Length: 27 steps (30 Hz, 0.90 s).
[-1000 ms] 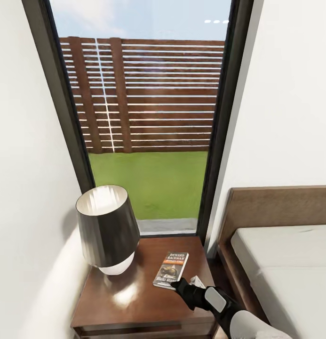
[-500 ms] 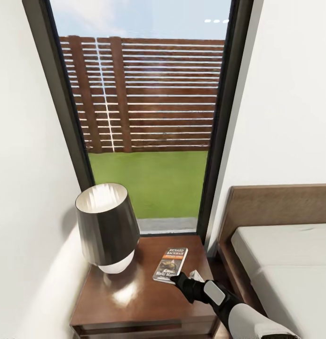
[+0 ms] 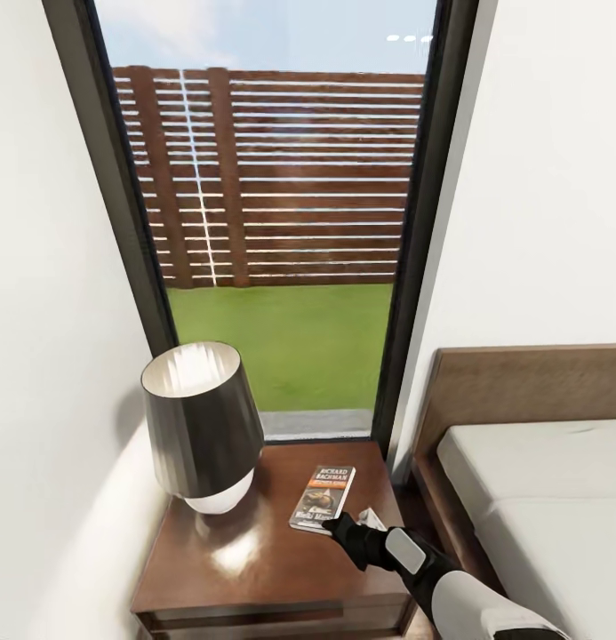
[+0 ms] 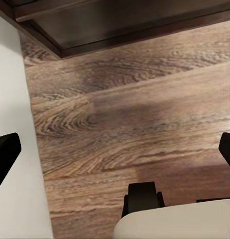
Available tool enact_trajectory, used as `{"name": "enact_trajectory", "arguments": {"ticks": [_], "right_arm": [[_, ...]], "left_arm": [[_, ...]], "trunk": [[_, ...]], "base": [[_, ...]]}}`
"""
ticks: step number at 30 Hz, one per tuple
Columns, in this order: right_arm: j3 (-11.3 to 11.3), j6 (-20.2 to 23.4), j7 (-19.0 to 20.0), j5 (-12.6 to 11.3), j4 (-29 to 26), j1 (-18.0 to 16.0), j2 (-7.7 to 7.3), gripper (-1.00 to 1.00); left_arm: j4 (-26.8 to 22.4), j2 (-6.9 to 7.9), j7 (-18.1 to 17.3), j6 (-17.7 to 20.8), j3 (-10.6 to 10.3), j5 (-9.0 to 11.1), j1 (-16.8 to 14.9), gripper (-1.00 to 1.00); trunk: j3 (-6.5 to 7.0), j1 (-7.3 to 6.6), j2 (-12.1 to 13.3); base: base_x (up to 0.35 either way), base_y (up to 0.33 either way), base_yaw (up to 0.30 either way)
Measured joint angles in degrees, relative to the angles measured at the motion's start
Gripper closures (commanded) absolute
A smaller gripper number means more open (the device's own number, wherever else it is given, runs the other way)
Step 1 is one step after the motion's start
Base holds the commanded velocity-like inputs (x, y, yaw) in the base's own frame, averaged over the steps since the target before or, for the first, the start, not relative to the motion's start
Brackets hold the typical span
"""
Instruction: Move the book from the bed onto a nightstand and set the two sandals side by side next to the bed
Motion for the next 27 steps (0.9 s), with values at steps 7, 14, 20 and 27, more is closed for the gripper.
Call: {"name": "enact_trajectory", "arguments": {"ticks": [7, 14, 20, 27], "right_arm": [[0.0, 0.0, -0.7, 0.1, 0.0, 0.0, -0.03, 1.0], [0.0, 0.0, -3.1, -0.7, -0.1, -0.1, 0.06, 1.0], [0.0, 0.1, -4.5, -3.7, -0.2, -0.1, 0.07, 1.0], [0.0, 0.1, -4.9, -4.7, -0.2, -0.2, 0.0, 1.0]], "left_arm": [[0.0, 0.0, 0.0, 0.0, 0.0, 0.0, 0.0, -1.0], [0.1, 0.0, 0.0, 0.0, 0.0, 0.0, 0.0, -1.0], [0.1, 0.0, 0.0, 0.0, 0.0, 0.0, 0.0, -1.0], [0.1, 0.0, 0.0, 0.0, 0.0, 0.0, 0.0, -1.0]], "trunk": [[-1.26, 1.54, -2.8], [-1.98, 2.42, -4.4], [-1.98, 2.42, -4.4], [-2.51, 3.08, -5.6]], "base": [[0.0, 0.0, 0.0], [0.0, 0.0, 0.0], [0.0, 0.0, 0.0], [0.0, 0.0, 0.0]]}}
